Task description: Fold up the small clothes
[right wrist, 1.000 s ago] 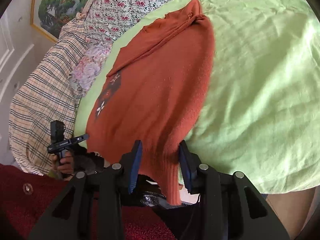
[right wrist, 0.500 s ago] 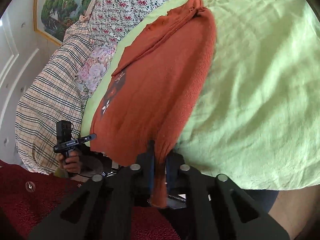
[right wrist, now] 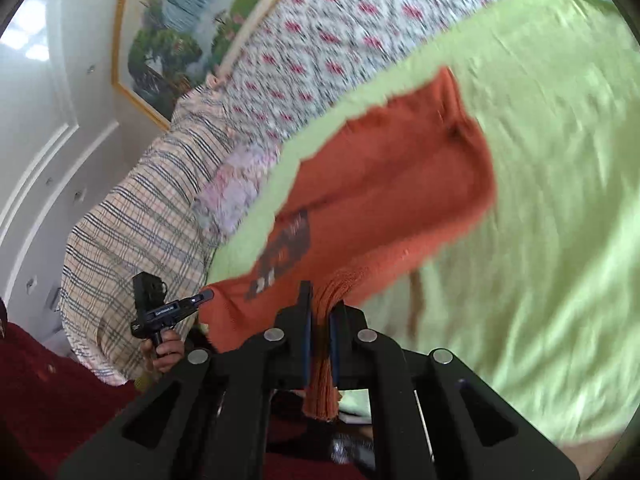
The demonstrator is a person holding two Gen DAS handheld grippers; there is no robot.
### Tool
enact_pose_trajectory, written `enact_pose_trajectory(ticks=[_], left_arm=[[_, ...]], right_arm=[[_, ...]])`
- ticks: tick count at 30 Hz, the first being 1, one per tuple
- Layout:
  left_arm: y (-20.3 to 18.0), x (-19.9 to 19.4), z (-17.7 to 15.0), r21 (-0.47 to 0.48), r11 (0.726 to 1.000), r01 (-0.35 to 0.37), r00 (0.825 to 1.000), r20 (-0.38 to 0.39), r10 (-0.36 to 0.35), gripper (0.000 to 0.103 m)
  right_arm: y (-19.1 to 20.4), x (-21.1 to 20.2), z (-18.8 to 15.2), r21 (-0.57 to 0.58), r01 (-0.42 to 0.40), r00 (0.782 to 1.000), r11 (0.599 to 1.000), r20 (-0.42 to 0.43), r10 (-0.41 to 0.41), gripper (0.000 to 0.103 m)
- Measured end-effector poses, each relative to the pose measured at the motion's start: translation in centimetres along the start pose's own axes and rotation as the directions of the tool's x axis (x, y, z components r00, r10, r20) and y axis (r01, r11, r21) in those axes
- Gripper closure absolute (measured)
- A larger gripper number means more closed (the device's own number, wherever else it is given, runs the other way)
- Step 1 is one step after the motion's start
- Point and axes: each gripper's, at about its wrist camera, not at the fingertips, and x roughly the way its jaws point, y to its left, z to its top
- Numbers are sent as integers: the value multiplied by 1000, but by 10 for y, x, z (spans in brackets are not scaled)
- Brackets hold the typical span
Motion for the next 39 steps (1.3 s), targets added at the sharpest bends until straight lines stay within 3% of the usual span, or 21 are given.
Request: enact_pose_trajectory(ticks=[5,10,16,20,32,35,36,37,39], left_arm=[[1,33,64,-7,999,-39,994,98,40,98],[12,88,127,-29,997,-66,989,130,69,99],[27,160,177,-13,990,-143,983,111,144,99],[46,202,201,-16,984,-176,981,79,177,99],[100,281,200,-94,962,-257,965,-81,250,97],[93,272,190,-90,969,-230,970,-96,221,92],[85,266,184,-69,975,-213,974,-96,206,90],[77,261,178,-53,979,-198,976,-97,193,89],[53,257,159,-5,991,-135,983,-125,134,89]], right_arm=[[-8,20,62,-26,29,995,999,97,-26,95],[-29,47,129,-26,101,984,995,150,-96,95],[-62,96,202,-6,186,973,982,141,-184,95],[-87,123,229,24,220,968,975,120,-222,95],[-140,197,246,47,393,920,918,-25,-392,94],[-147,197,243,77,413,910,907,-54,-410,85],[-146,193,242,86,422,907,903,-48,-419,76],[-140,183,238,85,453,891,887,-23,-453,69],[-125,170,231,57,493,868,868,32,-495,68]])
